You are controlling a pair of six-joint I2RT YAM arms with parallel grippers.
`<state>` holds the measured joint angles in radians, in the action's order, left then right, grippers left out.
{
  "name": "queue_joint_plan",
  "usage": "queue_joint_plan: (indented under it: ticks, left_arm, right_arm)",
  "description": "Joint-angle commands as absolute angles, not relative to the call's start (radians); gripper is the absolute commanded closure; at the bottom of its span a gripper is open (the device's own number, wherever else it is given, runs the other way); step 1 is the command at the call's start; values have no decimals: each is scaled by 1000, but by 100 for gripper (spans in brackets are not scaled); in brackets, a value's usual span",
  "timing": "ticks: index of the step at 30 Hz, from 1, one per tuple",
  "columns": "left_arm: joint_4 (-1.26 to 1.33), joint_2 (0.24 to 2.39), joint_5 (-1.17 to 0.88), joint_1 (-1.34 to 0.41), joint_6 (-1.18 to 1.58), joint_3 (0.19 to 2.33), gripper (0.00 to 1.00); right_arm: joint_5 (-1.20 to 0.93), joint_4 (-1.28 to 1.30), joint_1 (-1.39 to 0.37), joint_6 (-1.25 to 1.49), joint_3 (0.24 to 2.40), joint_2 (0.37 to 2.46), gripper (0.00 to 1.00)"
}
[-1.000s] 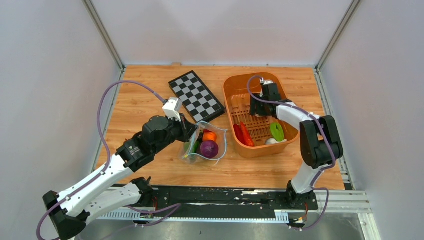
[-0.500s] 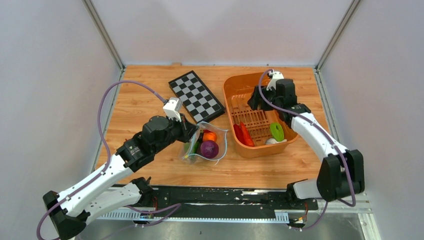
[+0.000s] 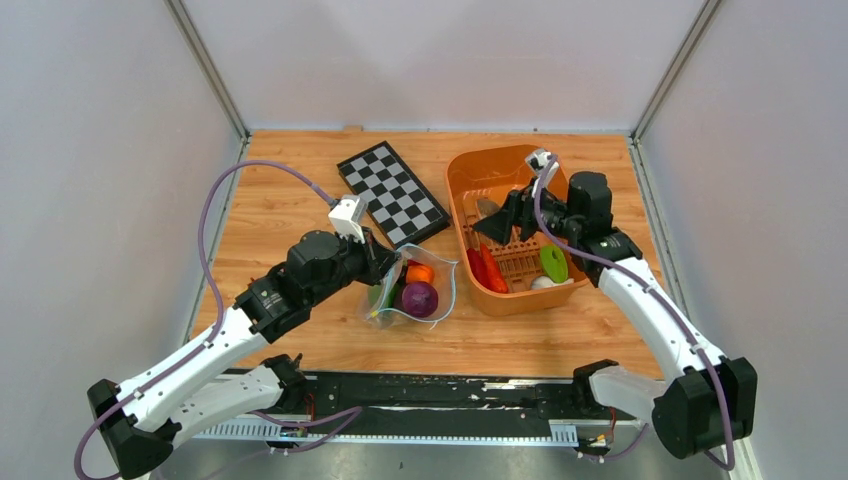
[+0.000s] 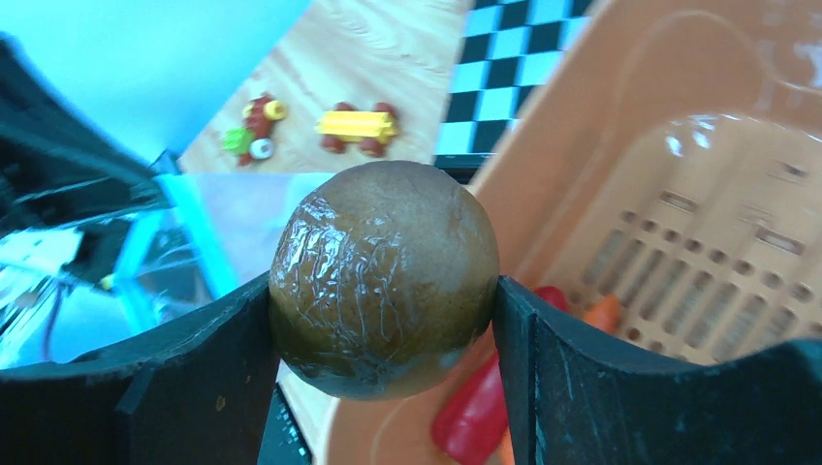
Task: Place the food in the zip-top bag and seal the zipper
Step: Place the fake fruit in the zipper food storage bag.
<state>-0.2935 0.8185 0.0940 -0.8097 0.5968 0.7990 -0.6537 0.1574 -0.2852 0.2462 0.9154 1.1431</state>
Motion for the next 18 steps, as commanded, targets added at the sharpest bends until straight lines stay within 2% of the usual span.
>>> queue_joint_plan:
  ticks: [1, 10, 18]
  left_arm:
    - [-237, 819, 84, -807, 605, 805, 100]
    - [-235, 819, 77, -806, 605, 802, 100]
    - [-227, 812, 90, -806, 613, 802, 100]
  right_arm:
    - [-852, 82, -331, 230, 927, 1085, 38]
    - [-972, 123, -419, 151, 965, 1016, 41]
    - [-942, 237, -581, 15, 1017, 1004, 41]
